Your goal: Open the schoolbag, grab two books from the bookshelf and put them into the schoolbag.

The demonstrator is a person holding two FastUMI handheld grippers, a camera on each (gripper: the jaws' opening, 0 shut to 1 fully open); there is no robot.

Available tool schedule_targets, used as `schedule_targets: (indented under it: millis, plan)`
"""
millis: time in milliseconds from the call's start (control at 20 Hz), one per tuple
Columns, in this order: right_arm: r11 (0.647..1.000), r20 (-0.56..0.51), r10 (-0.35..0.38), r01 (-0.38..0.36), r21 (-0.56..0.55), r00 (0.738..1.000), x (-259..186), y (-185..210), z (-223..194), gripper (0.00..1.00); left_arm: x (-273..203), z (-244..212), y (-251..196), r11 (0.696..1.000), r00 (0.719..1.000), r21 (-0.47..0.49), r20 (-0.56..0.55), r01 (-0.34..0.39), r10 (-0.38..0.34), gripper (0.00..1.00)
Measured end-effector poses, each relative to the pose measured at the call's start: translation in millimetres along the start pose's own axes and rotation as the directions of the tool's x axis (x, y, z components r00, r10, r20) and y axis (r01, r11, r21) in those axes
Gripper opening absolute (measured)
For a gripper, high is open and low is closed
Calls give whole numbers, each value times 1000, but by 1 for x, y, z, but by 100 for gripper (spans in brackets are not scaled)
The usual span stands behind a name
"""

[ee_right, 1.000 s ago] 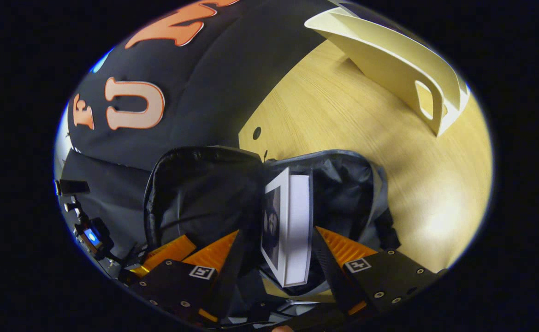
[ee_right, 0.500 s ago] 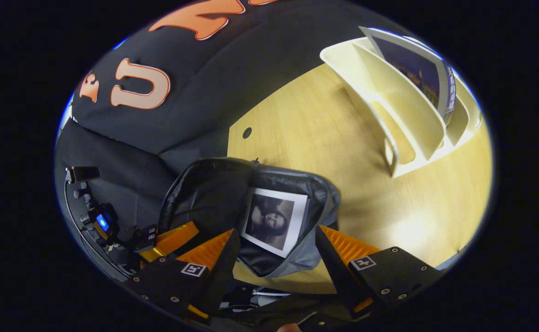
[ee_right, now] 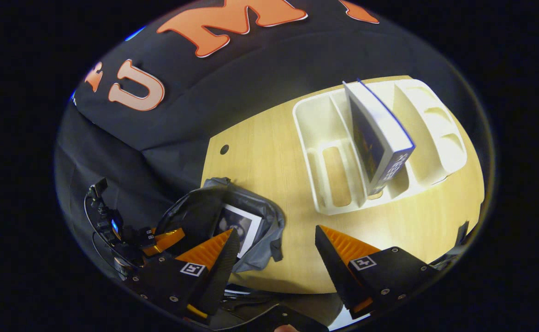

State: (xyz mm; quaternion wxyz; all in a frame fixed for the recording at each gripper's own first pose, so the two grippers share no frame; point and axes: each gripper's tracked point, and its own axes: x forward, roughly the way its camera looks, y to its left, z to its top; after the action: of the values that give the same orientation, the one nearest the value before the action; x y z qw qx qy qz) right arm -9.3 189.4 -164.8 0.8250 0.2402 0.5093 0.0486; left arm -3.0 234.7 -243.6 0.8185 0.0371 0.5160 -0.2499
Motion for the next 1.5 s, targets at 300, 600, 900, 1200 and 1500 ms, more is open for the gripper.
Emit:
schedule_targets:
  millis: [300, 600, 900, 1200, 1500]
  plan:
    - [989, -10, -93, 91, -115, 996, -36, -45, 48, 98, 9, -2, -8, 1000, 1000, -23, -23, -21, 20, 7]
    - [972, -36, -166, 157, -174, 985, -37, -76, 94, 98, 16, -6, -16, 996, 998, -78, -41, -46, 43, 7]
    - [958, -93, -199, 174, -229, 976, -11, -95, 123, 96, 18, -8, -17, 988, 996, -132, -50, -83, 77, 7]
    - [959, -156, -207, 169, -228, 966, 16, -112, 132, 93, 19, -11, -18, 979, 992, -168, -65, -114, 105, 7]
    - [957, -202, -231, 186, -221, 952, 44, -129, 137, 83, 22, -11, -21, 971, 989, -196, -83, -137, 123, 7]
